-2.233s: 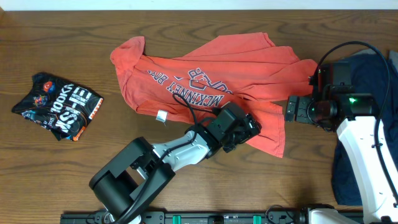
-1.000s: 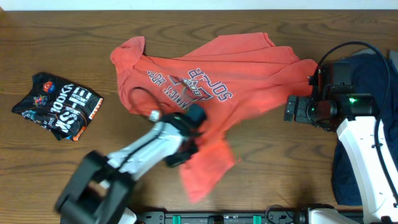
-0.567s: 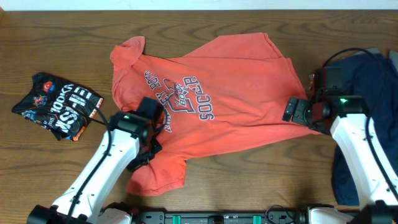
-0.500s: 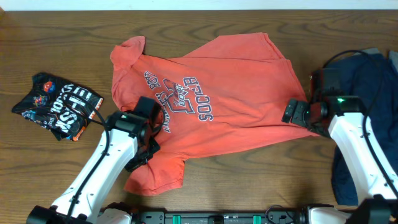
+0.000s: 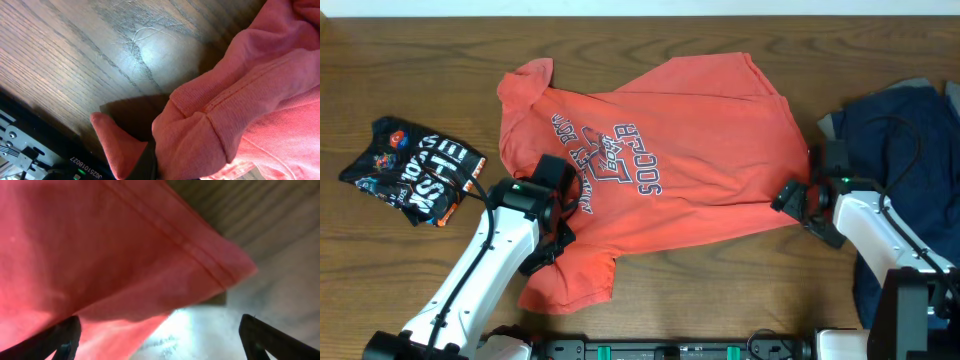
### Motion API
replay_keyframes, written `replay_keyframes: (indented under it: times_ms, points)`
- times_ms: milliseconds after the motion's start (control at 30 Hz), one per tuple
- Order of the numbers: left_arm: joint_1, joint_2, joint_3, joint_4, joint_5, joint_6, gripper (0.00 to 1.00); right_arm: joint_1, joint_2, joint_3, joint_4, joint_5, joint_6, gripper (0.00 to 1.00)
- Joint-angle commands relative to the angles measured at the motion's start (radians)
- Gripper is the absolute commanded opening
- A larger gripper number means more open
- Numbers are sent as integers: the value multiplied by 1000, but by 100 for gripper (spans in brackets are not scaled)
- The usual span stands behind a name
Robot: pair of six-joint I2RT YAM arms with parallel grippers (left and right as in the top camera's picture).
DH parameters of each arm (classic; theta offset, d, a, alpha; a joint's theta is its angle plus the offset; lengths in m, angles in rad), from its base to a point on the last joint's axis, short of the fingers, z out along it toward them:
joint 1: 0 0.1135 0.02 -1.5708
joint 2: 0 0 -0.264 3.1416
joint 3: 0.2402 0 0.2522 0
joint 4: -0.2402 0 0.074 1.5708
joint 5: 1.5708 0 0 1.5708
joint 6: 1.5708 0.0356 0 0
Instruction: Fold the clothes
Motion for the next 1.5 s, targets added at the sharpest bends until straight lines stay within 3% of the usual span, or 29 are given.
replay_keyframes:
  times_ms: [0,200,267,333,400,467,500,900,1033,1467]
  points:
    - [5,-7,-17,-5,-31,14,6,-7,3,-31,52,37,39,98]
    - [5,-7,-18,-8,-31,16,6,-7,3,-101,181,76,39,96]
    - [5,-7,-19,-8,-31,17,6,-7,3,-125,229,80,39,92]
    - [5,-7,-19,-8,-31,17,6,-7,3,-137,244,80,39,80]
    - [5,-7,-19,-8,-31,17,6,-7,3,-137,222,80,39,61]
    - [5,-7,-19,-8,-31,28,6,-12,3,-137,193,80,39,16]
    - [5,-7,-19,-8,-31,46,6,-19,2,-137,177,80,39,1]
    - [117,-36,-18,-97,-16,168,6,-252,-139,-35,-102,55,5,1]
    - [148,-42,-18,-116,40,212,6,-252,-196,-32,-138,-102,-124,1]
    - [151,-42,-18,-116,128,242,6,-244,-209,-32,-266,-86,-131,4]
